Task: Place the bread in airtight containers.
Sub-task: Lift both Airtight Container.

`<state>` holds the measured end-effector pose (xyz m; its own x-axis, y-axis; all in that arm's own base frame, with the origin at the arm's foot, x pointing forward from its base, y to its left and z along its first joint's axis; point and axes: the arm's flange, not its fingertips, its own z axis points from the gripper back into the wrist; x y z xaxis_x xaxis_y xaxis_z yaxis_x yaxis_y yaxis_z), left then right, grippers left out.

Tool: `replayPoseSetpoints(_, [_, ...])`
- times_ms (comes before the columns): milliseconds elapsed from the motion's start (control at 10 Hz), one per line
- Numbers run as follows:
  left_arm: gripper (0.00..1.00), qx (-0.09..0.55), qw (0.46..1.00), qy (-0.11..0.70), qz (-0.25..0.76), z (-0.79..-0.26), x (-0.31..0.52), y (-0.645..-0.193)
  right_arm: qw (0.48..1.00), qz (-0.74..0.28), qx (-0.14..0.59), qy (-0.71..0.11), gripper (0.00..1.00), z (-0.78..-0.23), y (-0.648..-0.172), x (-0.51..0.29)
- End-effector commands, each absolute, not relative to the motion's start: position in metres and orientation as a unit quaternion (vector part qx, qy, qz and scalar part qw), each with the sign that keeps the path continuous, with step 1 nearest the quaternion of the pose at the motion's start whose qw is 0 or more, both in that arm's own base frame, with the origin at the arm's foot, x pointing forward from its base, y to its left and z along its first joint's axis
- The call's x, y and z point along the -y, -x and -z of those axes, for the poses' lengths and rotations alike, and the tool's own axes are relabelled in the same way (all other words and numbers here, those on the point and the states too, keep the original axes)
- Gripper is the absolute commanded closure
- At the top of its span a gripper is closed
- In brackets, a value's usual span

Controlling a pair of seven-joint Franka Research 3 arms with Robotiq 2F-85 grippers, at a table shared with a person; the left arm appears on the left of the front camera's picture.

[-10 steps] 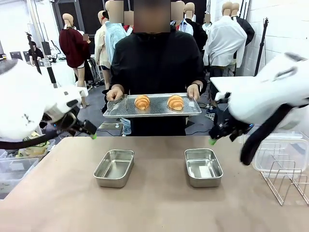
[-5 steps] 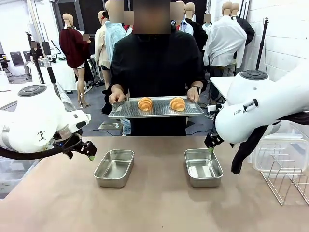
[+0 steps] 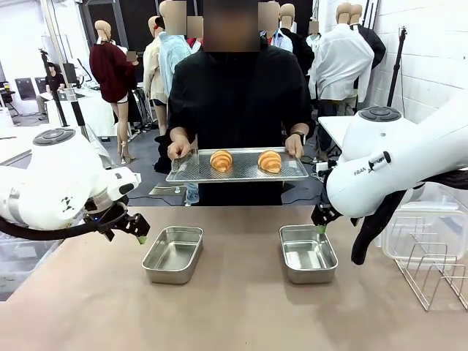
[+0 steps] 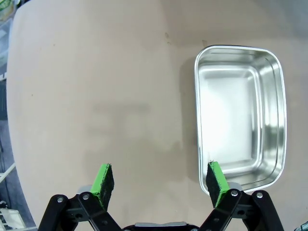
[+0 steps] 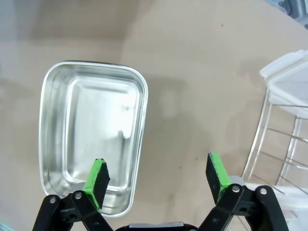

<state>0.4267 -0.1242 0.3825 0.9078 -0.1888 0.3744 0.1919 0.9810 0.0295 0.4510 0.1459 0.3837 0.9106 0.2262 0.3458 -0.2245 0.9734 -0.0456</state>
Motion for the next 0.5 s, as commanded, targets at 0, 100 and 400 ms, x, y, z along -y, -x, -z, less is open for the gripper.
replayPoseSetpoints(0, [0.0, 0.167, 0.979, 0.008, 0.113, -0.376, 0.143, -0.459, 0.98, -0.112, 0.163, -0.009, 0.0, -0.388, -0.458, -0.157])
replayPoseSetpoints(100, [0.0, 0.163, 0.98, 0.009, 0.117, -0.364, 0.152, -0.479, 0.98, -0.11, 0.163, -0.02, 0.0, -0.387, -0.463, -0.16])
replayPoseSetpoints(400, [0.0, 0.14, 0.985, 0.003, 0.097, -0.336, 0.155, -0.51, 0.985, -0.102, 0.134, -0.019, 0.0, -0.378, -0.473, -0.165])
